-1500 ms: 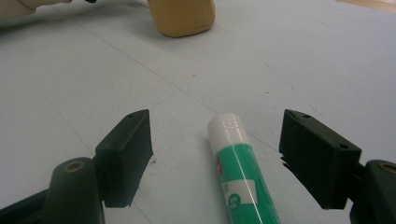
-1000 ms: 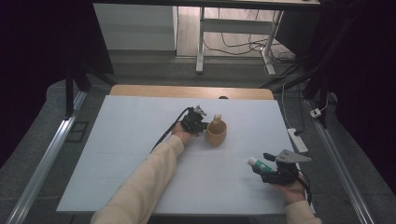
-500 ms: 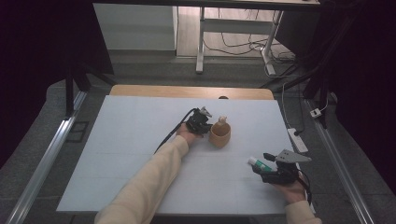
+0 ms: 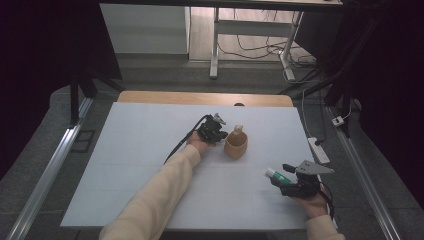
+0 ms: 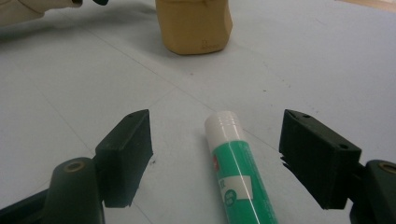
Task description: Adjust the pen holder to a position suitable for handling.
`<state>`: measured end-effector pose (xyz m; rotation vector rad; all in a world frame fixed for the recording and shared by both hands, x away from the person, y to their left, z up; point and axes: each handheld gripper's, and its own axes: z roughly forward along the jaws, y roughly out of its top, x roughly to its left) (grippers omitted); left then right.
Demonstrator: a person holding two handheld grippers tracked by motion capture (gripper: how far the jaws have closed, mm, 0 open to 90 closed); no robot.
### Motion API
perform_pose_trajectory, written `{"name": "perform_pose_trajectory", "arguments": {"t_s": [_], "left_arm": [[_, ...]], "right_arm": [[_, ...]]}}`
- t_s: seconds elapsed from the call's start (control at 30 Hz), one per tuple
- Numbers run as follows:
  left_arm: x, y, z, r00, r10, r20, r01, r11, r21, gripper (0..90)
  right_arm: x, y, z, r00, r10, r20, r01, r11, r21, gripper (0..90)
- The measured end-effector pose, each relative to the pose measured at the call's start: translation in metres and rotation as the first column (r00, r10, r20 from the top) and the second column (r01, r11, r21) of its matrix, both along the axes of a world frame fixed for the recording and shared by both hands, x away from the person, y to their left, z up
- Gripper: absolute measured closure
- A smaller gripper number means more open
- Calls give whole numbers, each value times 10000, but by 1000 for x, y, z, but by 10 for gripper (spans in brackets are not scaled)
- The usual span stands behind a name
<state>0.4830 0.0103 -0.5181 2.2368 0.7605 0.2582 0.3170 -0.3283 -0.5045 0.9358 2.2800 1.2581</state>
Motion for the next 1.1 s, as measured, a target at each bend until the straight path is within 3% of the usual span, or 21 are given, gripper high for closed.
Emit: {"name": "perform_pose_trajectory", "arguments": {"t_s": [0.17,0.37,0.57,0.63,0.67,0.73,0.87,1.1], "left_arm": [[-8,21,4,9999,159,-27,-159,9993,-349,886],[-22,42,10,9997,183,136,-176,9987,-487,886],[-40,62,20,9996,251,152,-233,9942,-1048,879],[-46,68,24,9991,370,204,-346,9937,-1070,706],[-50,71,26,9989,439,182,-416,9932,-1085,706],[-58,78,31,9983,545,213,-515,9913,-1209,575],[-73,93,34,9968,770,217,-737,9896,-1238,482],[-95,117,32,9925,1221,78,-1206,9870,-1062,402]], "right_arm": [[0,1,0,10000,18,6,-18,10000,-42,255],[0,2,0,10000,19,-10,-19,10000,-91,254],[0,2,0,10000,20,-14,-20,9999,-140,254],[0,2,0,10000,25,-19,-25,9999,-138,254],[0,2,0,10000,25,-19,-25,9999,-138,254],[0,2,0,10000,31,-1,-31,9999,-161,254],[1,2,-1,10000,60,10,-60,9999,-93,254],[1,4,0,10000,90,-27,-90,9998,-149,254]]}}
